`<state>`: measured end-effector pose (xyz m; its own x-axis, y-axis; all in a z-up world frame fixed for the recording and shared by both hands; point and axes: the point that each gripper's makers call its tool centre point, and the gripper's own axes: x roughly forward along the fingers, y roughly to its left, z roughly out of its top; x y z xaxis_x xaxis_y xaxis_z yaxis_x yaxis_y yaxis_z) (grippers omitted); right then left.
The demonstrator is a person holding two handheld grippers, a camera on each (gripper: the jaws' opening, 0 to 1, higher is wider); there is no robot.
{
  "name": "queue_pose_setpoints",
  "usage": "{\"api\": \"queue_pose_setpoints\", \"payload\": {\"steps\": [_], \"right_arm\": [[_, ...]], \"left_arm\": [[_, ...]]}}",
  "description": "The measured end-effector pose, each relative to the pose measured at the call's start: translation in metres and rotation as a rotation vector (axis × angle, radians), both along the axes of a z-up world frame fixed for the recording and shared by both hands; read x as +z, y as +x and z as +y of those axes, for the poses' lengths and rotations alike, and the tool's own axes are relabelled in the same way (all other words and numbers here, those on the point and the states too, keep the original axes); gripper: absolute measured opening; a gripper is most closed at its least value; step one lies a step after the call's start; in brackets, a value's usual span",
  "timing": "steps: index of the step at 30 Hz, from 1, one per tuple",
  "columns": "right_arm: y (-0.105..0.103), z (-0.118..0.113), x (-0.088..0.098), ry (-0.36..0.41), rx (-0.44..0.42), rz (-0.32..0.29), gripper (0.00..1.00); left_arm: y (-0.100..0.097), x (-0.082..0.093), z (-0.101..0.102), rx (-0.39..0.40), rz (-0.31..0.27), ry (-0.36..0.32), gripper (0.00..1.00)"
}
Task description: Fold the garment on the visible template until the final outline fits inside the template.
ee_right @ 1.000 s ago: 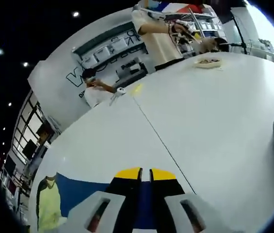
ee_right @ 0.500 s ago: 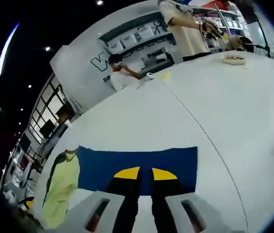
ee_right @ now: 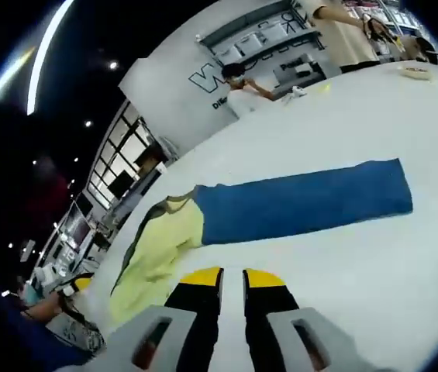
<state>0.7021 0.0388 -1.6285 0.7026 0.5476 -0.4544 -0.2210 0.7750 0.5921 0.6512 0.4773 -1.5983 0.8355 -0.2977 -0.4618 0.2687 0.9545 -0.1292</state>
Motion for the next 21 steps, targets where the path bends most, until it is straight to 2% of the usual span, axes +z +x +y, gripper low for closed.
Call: {"api": "queue_pose_setpoints", "payload": {"steps": [6,7,9,10,11,13,14,16,17,21], "right_arm": [[-0.049,0.065,-0.006,0.067,0.145,0.049,0.05],[-0.060,0.079,-0.009,0.048,0.208,0.041,0.05],[-0.067,0.086,-0.013,-0.002,0.251,0.021,0.07],[-0.073,0.095,-0.016,-0.103,0.306,-0.032,0.08],[-0.076,0.099,-0.017,-0.153,0.340,-0.063,0.09],[-0.082,0.104,-0.025,-0.309,0.427,-0.140,0.10],[-0.082,0.106,-0.029,-0.354,0.448,-0.172,0.09],[-0.086,0.113,-0.033,-0.384,0.475,-0.192,0.08],[-0.086,0.119,-0.033,-0.382,0.474,-0.207,0.09],[-0.084,0.133,-0.037,-0.348,0.453,-0.198,0.14]], "left_arm": [[-0.008,-0.003,0.006,0.003,0.000,-0.012,0.41],[-0.010,-0.003,0.006,0.003,0.000,-0.013,0.41],[-0.012,-0.003,0.008,0.003,0.002,-0.016,0.40],[-0.013,-0.003,0.008,0.002,0.002,-0.017,0.40],[-0.014,-0.004,0.012,0.002,0.002,-0.018,0.40],[-0.015,-0.003,0.013,0.002,0.001,-0.021,0.40],[-0.016,-0.002,0.014,0.001,-0.001,-0.023,0.40],[-0.017,-0.002,0.014,-0.003,-0.001,-0.022,0.40],[-0.017,-0.002,0.015,-0.007,-0.002,-0.021,0.40],[-0.018,0.000,0.018,-0.013,-0.006,-0.017,0.40]]}}
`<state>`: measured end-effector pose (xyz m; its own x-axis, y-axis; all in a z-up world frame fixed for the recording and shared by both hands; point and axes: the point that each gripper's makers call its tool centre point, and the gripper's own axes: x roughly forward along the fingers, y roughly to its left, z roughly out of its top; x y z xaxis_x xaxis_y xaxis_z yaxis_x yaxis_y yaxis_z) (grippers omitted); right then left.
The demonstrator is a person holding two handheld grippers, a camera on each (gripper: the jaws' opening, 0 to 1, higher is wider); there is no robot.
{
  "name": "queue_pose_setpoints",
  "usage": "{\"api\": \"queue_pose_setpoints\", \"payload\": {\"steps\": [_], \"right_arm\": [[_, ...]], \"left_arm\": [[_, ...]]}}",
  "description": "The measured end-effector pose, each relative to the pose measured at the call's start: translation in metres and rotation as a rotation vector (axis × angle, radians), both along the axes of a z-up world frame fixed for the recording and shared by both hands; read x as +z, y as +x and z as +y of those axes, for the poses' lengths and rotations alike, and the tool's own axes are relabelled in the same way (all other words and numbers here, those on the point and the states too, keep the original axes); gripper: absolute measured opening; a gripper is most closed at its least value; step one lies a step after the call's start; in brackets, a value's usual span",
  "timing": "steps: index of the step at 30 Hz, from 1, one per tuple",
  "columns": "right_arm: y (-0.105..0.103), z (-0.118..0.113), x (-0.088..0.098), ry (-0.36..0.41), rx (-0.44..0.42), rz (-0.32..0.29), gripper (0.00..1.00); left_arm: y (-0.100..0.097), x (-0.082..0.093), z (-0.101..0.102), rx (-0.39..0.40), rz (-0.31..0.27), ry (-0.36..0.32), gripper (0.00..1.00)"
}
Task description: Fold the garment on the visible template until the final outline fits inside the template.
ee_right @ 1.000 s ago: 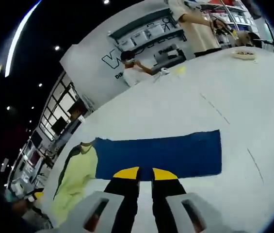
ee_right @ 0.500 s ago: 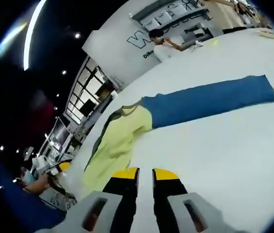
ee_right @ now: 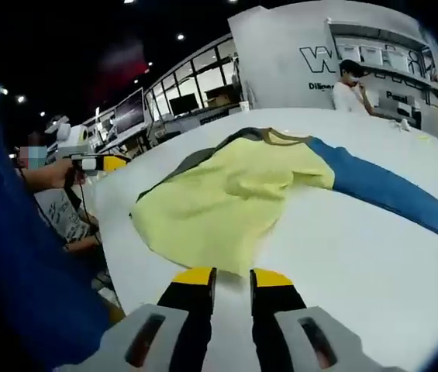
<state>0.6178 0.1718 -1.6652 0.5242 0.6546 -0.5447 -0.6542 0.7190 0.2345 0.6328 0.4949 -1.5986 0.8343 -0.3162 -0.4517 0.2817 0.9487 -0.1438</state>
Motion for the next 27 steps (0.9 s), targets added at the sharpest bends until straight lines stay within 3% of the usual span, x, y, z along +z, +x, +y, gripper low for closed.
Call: {"api": "queue_pose_setpoints", "payload": {"steps": [2,5,12,14,16,21,27], "right_arm": [[0.003,0.001,-0.006,-0.020,-0.002,-0.004,0.16],[0.005,0.001,-0.010,-0.111,0.027,-0.055,0.16],[0.006,0.008,-0.012,-0.216,0.063,-0.144,0.11],[0.004,0.012,-0.014,-0.214,0.062,-0.132,0.08],[0.004,0.011,-0.012,-0.199,0.038,-0.128,0.00],[0.000,0.008,-0.003,-0.116,0.000,-0.089,0.00],[-0.002,-0.001,0.021,-0.017,-0.070,-0.050,0.00]], "left_arm": [[0.000,0.000,0.001,-0.003,-0.002,0.001,0.40],[-0.002,0.001,0.004,-0.007,-0.004,0.003,0.40],[-0.007,0.000,0.007,-0.007,0.000,0.011,0.40],[-0.009,-0.001,0.008,-0.006,0.003,0.013,0.40],[-0.010,0.000,0.008,-0.002,0.000,0.011,0.40],[-0.010,-0.001,0.007,0.001,-0.004,0.006,0.40],[-0.012,-0.003,0.002,-0.005,-0.003,-0.001,0.40]]}}
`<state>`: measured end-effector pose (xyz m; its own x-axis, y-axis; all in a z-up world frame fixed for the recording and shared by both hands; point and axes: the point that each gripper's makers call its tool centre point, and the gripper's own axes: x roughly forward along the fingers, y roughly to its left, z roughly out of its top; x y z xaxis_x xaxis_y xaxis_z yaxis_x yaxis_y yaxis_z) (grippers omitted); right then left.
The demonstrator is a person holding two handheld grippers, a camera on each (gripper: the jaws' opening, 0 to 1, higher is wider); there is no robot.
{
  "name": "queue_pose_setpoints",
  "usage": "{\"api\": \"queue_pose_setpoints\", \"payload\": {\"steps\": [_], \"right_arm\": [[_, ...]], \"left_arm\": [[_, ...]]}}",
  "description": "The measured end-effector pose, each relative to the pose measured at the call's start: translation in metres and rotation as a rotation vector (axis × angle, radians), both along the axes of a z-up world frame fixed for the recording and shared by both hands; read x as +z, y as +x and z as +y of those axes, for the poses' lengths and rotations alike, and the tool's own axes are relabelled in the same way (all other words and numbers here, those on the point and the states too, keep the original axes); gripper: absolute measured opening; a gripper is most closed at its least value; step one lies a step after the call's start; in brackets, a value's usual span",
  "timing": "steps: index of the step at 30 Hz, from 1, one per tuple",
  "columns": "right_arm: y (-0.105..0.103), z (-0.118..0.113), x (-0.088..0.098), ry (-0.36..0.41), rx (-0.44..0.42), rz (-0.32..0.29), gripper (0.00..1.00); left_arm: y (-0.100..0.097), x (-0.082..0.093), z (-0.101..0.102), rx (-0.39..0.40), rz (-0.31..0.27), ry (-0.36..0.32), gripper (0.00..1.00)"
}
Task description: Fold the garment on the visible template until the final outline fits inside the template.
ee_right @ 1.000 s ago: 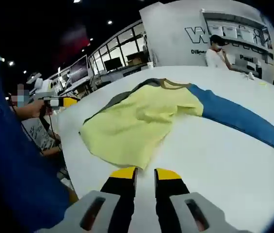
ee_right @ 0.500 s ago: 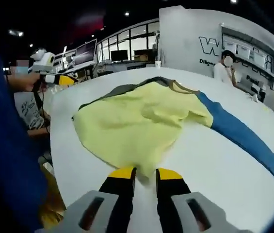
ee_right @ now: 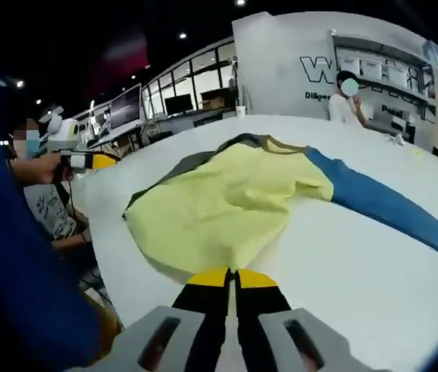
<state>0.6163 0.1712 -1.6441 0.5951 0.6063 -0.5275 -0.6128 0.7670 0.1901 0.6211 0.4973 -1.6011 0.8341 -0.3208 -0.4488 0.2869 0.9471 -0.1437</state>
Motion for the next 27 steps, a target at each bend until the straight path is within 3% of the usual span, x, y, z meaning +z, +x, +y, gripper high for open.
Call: {"api": "queue_pose_setpoints", "payload": {"steps": [8,10,16,23,27], "right_arm": [[-0.017,-0.012,0.015,0.050,-0.054,0.053,0.00],[-0.027,-0.014,0.012,0.082,-0.098,0.101,0.00],[-0.046,-0.013,0.007,0.132,-0.176,0.149,0.00],[-0.055,-0.014,0.012,0.209,-0.292,0.160,0.00],[-0.061,-0.020,0.008,0.187,-0.324,0.157,0.00]], "left_arm": [[-0.001,-0.002,-0.001,-0.007,0.004,-0.008,0.40],[-0.001,-0.004,0.000,-0.007,0.005,-0.012,0.40],[-0.002,-0.007,-0.002,-0.013,0.013,-0.017,0.40],[-0.003,-0.011,-0.004,-0.034,0.023,-0.019,0.40],[-0.005,-0.013,-0.008,-0.058,0.032,-0.020,0.40]]}}
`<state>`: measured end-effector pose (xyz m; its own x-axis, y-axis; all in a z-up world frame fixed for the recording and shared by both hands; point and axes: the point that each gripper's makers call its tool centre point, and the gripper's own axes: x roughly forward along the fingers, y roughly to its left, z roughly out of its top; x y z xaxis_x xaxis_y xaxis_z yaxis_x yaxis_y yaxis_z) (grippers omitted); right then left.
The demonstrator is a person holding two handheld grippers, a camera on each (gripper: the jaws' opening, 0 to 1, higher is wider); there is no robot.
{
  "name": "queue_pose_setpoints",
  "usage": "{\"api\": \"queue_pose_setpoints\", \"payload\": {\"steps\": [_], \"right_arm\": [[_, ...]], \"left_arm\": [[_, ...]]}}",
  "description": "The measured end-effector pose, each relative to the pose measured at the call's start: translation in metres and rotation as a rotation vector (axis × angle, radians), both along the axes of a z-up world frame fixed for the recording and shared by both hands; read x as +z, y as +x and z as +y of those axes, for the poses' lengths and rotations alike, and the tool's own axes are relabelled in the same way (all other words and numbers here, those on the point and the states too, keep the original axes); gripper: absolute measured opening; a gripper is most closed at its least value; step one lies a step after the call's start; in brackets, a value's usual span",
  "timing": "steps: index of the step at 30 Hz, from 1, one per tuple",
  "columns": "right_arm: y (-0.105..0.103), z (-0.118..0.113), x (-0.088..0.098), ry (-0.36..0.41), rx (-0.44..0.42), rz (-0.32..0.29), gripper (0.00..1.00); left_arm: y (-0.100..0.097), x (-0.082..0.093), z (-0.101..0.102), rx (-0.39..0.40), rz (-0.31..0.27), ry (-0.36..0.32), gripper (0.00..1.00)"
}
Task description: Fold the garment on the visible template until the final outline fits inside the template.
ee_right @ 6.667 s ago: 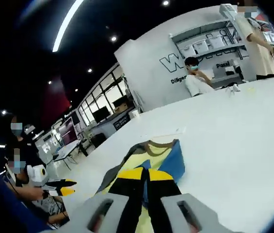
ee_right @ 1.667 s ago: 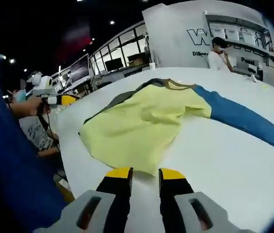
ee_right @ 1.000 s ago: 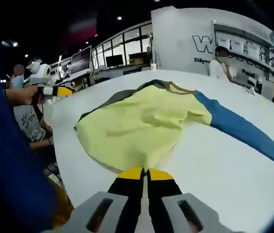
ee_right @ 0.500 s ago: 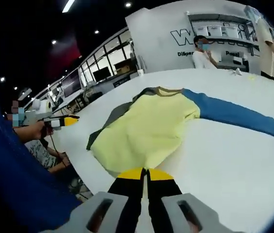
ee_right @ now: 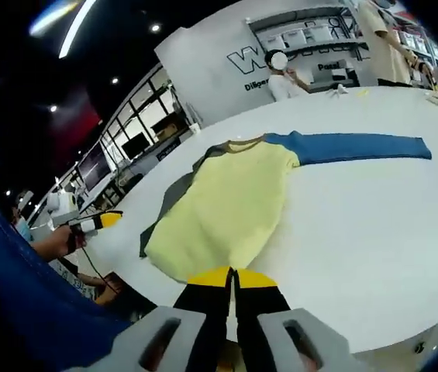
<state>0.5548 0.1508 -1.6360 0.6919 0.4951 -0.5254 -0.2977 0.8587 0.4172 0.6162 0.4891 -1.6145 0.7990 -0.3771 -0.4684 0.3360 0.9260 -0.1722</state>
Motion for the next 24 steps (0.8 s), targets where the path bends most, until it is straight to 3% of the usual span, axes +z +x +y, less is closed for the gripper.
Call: {"api": "queue_pose_setpoints", "payload": {"steps": [8,16,24], "right_arm": [[-0.006,-0.014,0.006,-0.007,-0.068,-0.023,0.00],[0.000,-0.018,0.009,0.019,-0.102,-0.040,0.04],[-0.001,-0.022,0.004,0.027,-0.118,-0.026,0.03]], "left_arm": [[-0.003,-0.006,-0.017,-0.074,0.018,0.021,0.40],[-0.010,-0.023,-0.039,-0.204,0.041,0.105,0.39],[-0.013,-0.042,-0.043,-0.230,0.075,0.128,0.38]]}}
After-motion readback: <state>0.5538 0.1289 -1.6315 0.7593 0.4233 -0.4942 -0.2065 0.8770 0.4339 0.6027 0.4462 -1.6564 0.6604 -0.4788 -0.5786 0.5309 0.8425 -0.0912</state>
